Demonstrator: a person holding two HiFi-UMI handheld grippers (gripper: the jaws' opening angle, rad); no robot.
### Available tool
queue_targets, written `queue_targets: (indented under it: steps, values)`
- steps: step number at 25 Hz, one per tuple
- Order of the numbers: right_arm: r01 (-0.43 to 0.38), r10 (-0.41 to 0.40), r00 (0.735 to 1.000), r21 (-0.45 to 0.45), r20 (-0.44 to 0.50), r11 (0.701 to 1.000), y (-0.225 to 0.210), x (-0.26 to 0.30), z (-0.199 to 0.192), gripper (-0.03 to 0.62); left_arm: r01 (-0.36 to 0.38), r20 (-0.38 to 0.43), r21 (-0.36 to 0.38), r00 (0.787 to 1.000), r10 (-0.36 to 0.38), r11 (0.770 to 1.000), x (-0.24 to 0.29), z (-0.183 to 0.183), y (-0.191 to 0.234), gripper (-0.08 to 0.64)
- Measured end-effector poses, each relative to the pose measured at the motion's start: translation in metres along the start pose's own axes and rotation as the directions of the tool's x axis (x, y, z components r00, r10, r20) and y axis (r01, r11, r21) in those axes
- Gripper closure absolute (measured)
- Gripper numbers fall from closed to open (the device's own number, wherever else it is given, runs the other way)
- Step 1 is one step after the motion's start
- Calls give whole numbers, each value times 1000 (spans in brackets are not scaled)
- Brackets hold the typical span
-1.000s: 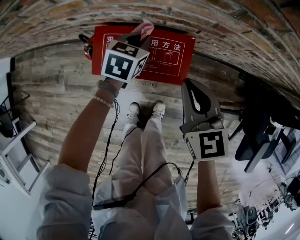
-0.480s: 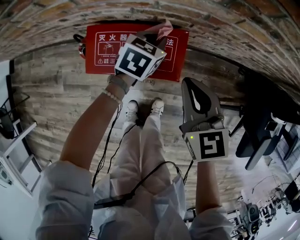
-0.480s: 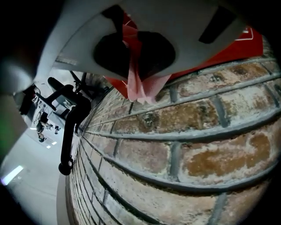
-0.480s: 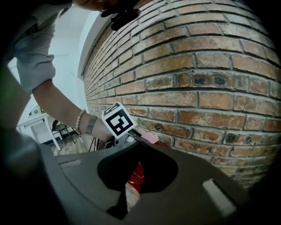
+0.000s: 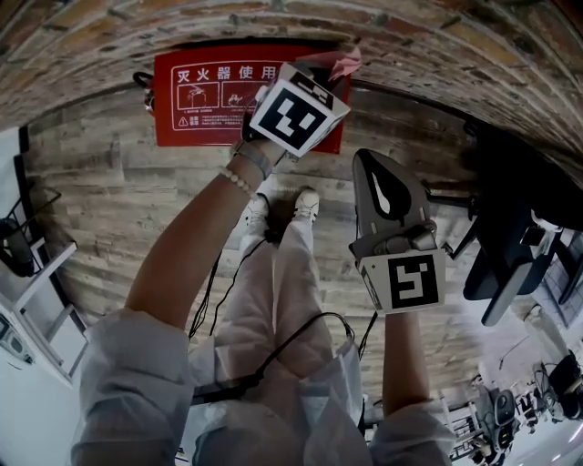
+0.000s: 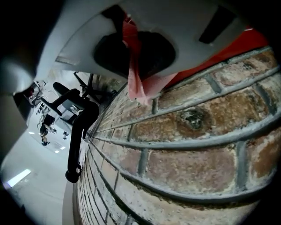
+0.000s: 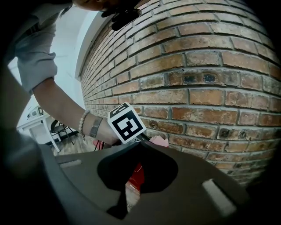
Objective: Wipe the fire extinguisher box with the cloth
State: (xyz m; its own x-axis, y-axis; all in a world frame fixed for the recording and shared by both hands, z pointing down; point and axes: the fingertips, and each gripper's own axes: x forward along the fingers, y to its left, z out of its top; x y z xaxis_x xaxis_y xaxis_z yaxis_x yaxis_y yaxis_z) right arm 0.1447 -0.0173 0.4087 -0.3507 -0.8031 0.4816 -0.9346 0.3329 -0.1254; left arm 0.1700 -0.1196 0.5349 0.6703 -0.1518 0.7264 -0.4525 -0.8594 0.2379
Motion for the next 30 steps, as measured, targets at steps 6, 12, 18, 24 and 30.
queue_targets:
  steps: [6, 12, 18, 24, 30]
  values:
    - [-5, 5, 1000, 3, -1, 1000, 1, -6, -2, 584, 32, -14, 64, 999, -31, 997, 3, 3, -16, 549]
    - [-29, 29, 1000, -12, 2, 1000, 16, -4, 6, 584, 15, 81, 16, 997, -16, 1000, -28, 12, -6, 549]
    - [-50, 50, 999, -34, 1, 998, 36, 4, 21, 584, -32, 144, -77, 989, 43, 996, -79, -3, 18, 550]
    - [-89, 89, 996, -64, 4, 994, 59, 10, 29, 584, -104, 201, -196, 969, 144, 975, -140, -30, 51, 549]
    - [-128, 128, 992, -86, -4, 988, 81, 18, 35, 584, -207, 226, -293, 933, 278, 933, -203, -59, 95, 551]
